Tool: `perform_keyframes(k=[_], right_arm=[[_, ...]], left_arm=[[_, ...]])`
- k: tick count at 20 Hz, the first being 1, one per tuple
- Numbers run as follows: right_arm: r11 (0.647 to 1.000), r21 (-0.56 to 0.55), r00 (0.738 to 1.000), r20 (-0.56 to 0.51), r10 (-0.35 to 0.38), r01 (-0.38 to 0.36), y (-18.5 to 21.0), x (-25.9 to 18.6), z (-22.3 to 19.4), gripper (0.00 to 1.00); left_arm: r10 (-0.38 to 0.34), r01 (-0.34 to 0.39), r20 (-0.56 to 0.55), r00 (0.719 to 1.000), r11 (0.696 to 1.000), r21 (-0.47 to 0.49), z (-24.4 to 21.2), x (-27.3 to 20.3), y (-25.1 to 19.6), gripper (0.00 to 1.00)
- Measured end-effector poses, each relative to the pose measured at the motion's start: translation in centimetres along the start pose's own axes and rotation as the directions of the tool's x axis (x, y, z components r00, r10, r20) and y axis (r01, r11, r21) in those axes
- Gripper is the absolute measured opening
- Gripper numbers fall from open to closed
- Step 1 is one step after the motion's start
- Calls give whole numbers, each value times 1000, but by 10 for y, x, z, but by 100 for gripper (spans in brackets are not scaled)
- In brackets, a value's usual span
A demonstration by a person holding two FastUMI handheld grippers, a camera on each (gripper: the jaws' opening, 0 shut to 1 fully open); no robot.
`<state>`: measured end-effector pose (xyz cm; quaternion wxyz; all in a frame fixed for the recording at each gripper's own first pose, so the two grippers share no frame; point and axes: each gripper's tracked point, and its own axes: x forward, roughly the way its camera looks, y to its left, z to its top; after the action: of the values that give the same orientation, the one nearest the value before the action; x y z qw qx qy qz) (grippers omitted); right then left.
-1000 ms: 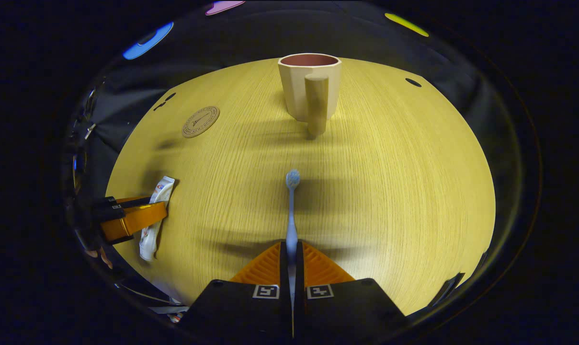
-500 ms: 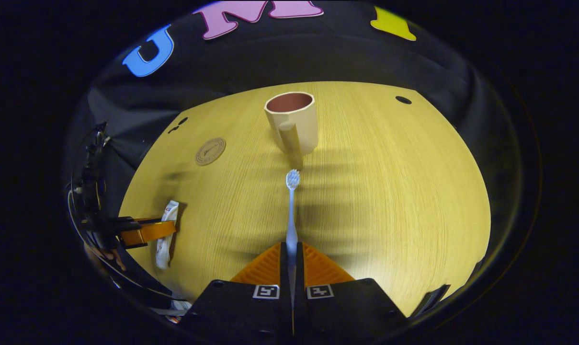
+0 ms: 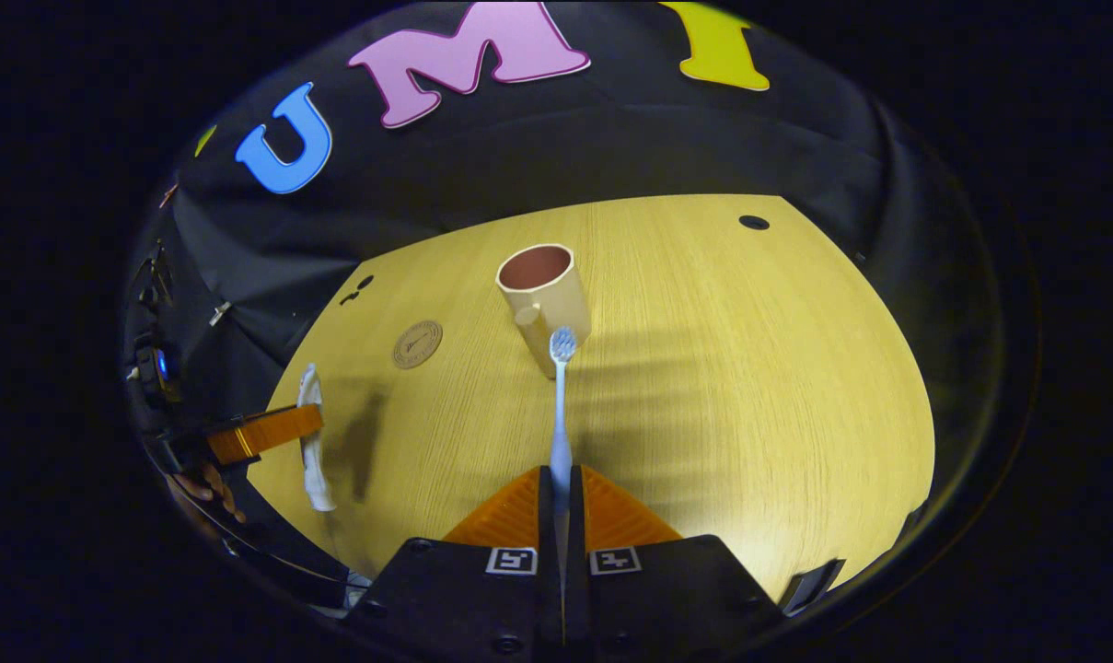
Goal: Put the toothbrush and toothpaste on the desktop into the cup, then pick up the cup and place it on the coaster on the desktop.
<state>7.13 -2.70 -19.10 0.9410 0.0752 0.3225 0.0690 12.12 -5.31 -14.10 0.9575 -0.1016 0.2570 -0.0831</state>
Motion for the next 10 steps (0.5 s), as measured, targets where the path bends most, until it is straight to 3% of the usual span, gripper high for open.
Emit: perform_keyframes(k=[4,10], right_arm=[[998,-33,994,99,-40,44,-27,-11,27,6],[1000,10,990,141,-25,24,-39,-18,51,6]], left_arm=[[-87,85,142,986,996,21,75,7,-60,27],[-225,205,297,928,974,96,163,50,-130,27]])
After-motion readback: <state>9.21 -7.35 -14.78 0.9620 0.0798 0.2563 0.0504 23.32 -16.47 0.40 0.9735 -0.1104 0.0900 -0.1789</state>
